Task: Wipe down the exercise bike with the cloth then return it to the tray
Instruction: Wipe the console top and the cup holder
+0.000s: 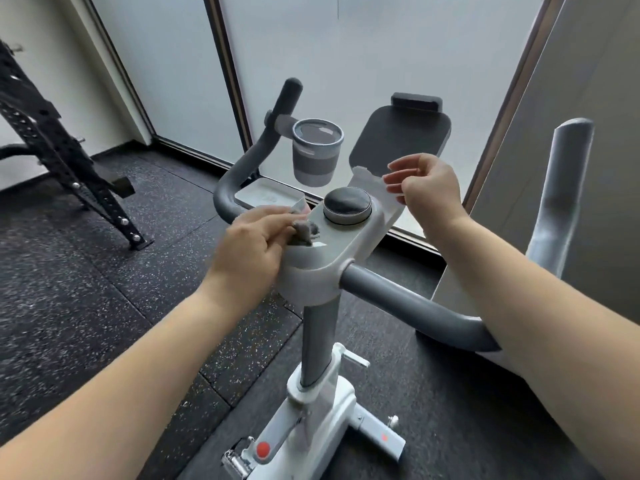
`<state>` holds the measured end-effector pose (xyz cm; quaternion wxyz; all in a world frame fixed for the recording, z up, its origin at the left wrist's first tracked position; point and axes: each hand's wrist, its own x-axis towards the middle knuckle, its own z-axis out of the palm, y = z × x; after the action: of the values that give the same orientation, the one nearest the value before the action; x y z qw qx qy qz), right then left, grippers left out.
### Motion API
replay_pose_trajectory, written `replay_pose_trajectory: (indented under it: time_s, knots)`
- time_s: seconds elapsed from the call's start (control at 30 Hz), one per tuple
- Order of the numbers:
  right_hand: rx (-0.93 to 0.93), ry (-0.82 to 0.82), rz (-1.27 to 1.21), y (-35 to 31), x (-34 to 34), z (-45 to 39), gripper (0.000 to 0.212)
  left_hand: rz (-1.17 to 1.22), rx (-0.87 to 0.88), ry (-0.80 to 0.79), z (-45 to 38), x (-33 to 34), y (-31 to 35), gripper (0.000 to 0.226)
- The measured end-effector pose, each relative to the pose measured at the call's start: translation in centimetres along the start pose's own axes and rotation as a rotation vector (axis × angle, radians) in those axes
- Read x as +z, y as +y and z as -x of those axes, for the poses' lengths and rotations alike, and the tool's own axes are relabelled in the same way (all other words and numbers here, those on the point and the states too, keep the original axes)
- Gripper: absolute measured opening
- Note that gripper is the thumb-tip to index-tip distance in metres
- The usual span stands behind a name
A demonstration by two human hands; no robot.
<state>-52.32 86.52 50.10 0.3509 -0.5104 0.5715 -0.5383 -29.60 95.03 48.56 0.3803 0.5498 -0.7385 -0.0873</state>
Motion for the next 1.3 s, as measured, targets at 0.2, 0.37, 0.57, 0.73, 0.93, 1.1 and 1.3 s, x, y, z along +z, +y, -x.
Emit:
replay_pose_trajectory:
  time_s: [0.2,0.37,0.57,0.73,0.93,1.1,1.3]
  knots:
    - [-0.051,-0.060,0.009,-0.2,0.3,0.5,0.043,-0.010,0.030,-0.155,-0.4,0.4,-1.9,0.028]
    - [-0.084,-0.113,0.045,-0.3,1.0,0.6,0.044,-0.091,-0.025,-0.021,-3.0,-2.5,-4.8,0.025]
    - [-0.156,-0.165,0.108,-1.8,2.7,-0.2,0.044,-0.140,0.141,-0.254,-4.0,-0.3,-7.7,0.034]
    - [-0.160,-0.161,0.163,-2.6,4.8,-1.4,0.043,-0.129,0.212,-0.271,-6.0,-2.6,-12.3,0.035]
    - [-0.180,-0.232,0.231,-3.0,8.4,-3.4,0.040,-0.116,0.141,-0.183,-8.9,-3.7,-12.4,0.026]
    - [-0.253,-0.280,0.426,-3.5,11.2,-6.4,0.039,-0.045,0.317,-0.287,-6.3,-2.2,-12.6,0.033]
    - [-0.269,-0.308,0.579,-3.1,12.6,-10.9,0.063,-0.050,0.280,-0.211,-8.8,-3.3,-16.5,0.033]
